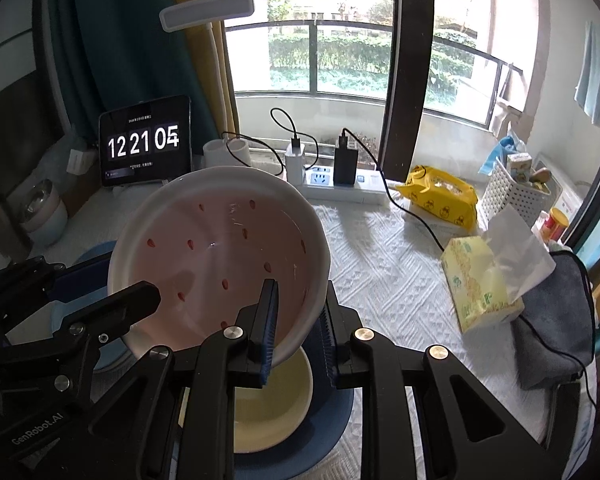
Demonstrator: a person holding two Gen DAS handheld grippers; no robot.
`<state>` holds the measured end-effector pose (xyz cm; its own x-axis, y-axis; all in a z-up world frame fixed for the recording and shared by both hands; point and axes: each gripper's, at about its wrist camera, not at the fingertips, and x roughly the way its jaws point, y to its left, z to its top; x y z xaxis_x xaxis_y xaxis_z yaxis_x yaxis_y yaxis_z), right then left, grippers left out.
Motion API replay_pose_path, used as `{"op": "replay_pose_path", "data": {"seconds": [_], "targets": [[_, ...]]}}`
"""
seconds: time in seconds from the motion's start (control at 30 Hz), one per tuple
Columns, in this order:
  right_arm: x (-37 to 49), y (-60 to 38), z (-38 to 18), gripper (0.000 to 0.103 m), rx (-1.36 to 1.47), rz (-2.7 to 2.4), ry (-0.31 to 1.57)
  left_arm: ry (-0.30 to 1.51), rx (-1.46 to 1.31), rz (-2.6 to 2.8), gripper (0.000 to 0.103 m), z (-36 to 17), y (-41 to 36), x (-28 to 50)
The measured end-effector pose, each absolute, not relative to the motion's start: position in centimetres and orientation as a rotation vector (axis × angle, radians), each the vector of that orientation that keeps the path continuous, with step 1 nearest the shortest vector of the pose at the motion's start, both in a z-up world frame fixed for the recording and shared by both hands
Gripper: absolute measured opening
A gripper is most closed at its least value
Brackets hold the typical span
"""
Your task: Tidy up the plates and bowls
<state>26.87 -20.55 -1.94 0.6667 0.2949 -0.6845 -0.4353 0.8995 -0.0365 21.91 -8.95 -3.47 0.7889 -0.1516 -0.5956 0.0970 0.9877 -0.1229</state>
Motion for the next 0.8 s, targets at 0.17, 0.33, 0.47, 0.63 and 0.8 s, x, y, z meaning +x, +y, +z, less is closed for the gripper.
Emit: {"op": "replay_pose_path", "data": {"seconds": [0.17,0.33,0.47,0.63,0.8], "targets": [[26.6,-20.8,-2.8,0.022,-0.199,0.414,0.749,0.666,-0.089,-0.139,0.034,-4.3,-9.1,21.6],[26.4,-21.1,-3.9,0.022,-0.191,0.415,0.769,0.690,-0.082,-0.143,0.034,-5.2,-9.4,21.4],[26.0,-21.2,-4.4,0.022,-0.189,0.413,0.785,0.703,-0.077,-0.147,0.034,-5.6,-9.6,21.1],[25.3,-21.4,-5.2,0.023,-0.186,0.408,0.804,0.723,-0.071,-0.154,0.034,-6.3,-9.8,20.7],[24.7,-21.7,-6.0,0.023,-0.179,0.401,0.819,0.752,-0.064,-0.169,0.034,-7.2,-10.0,20.5]]}}
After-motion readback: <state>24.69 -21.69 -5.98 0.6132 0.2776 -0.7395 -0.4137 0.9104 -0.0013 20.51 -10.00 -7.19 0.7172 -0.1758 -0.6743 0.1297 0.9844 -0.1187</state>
